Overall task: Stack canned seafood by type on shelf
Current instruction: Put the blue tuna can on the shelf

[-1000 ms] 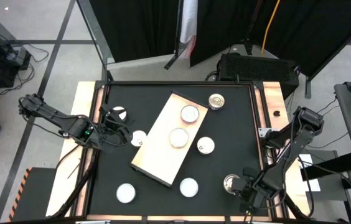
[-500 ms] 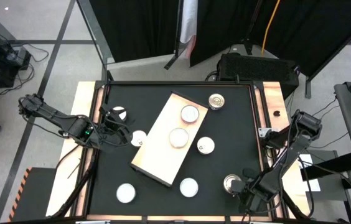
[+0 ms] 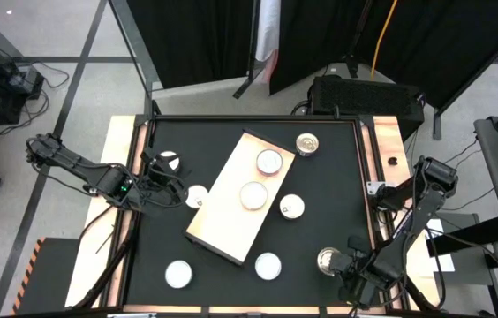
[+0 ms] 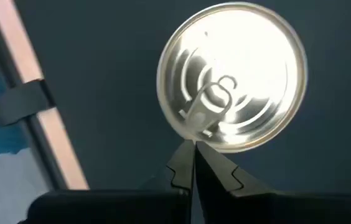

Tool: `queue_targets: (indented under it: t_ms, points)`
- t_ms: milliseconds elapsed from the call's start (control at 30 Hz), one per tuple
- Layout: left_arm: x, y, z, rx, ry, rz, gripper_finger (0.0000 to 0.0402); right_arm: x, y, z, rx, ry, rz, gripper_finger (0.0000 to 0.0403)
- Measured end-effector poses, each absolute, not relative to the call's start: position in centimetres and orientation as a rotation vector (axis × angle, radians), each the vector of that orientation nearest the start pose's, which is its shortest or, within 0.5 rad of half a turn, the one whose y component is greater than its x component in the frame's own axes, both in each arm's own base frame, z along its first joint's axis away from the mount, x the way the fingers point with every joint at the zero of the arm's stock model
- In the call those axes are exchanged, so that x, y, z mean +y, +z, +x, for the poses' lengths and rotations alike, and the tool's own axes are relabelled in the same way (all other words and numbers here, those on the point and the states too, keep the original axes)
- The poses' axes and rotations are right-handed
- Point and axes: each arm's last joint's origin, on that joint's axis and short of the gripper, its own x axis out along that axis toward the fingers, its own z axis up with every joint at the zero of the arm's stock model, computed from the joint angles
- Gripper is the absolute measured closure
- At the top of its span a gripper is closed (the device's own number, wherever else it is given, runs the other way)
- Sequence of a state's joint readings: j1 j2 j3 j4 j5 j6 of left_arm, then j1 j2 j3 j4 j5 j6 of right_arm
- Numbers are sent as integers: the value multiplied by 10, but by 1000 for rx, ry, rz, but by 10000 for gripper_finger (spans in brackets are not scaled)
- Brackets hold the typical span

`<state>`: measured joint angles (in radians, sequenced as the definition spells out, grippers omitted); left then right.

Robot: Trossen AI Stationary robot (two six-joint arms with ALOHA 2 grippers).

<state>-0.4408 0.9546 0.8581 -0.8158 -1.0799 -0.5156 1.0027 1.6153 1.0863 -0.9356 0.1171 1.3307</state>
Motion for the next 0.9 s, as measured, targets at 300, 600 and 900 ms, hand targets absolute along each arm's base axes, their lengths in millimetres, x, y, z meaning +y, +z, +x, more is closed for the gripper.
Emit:
queue_targets:
  t_ms: [300, 600, 900]
  points:
    - [-48, 291, 162, 490, 732, 158, 133, 242, 185, 157, 1441, -249, 265, 394]
    - [-48, 291, 162, 490, 732, 158, 133, 243, 183, 158, 1444, -250, 266, 394]
    - [-48, 291, 162, 491, 731, 158, 133, 248, 181, 155, 1462, -253, 304, 394]
